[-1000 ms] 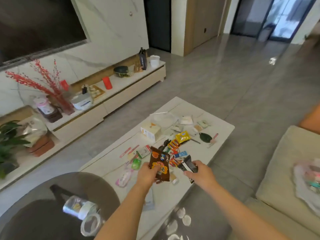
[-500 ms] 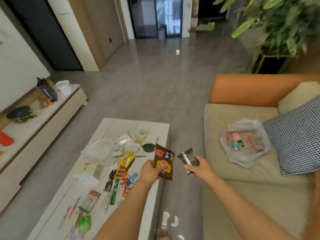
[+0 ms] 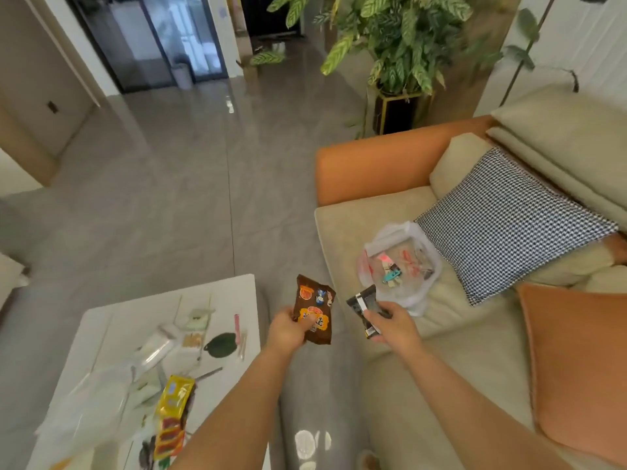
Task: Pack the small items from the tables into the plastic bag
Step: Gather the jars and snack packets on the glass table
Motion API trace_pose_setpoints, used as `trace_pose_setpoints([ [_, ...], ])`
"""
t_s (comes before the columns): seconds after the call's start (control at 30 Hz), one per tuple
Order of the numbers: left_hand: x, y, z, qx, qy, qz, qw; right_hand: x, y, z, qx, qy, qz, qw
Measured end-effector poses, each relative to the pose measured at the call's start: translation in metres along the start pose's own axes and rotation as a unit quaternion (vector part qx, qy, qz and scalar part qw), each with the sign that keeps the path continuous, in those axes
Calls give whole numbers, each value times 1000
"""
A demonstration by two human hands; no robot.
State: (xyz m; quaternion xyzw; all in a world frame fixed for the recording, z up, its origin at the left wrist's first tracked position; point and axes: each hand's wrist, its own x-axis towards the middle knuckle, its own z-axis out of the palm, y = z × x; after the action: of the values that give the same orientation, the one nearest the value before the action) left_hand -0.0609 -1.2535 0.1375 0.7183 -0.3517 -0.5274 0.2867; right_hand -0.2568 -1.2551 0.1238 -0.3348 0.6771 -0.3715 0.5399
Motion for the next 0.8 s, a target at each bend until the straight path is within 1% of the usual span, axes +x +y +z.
trace_pose_setpoints([
  [0.1, 20, 19, 25, 10, -13, 7, 1000, 22, -3, -17, 15, 28, 18, 999],
  [0.37, 63, 64, 97, 3, -28, 0, 1000, 82, -10, -61, 33, 45, 61, 997],
  [0.53, 90, 84, 136, -3, -40, -7, 999, 120, -9, -80, 63, 85, 107, 989],
  [0.67, 123, 93, 162, 31, -50, -17, 998, 149, -9, -93, 44, 139, 140, 979],
  [0.8, 164, 102, 191, 89, -84, -22, 992, 185, -8, -105, 13, 173, 151, 973],
])
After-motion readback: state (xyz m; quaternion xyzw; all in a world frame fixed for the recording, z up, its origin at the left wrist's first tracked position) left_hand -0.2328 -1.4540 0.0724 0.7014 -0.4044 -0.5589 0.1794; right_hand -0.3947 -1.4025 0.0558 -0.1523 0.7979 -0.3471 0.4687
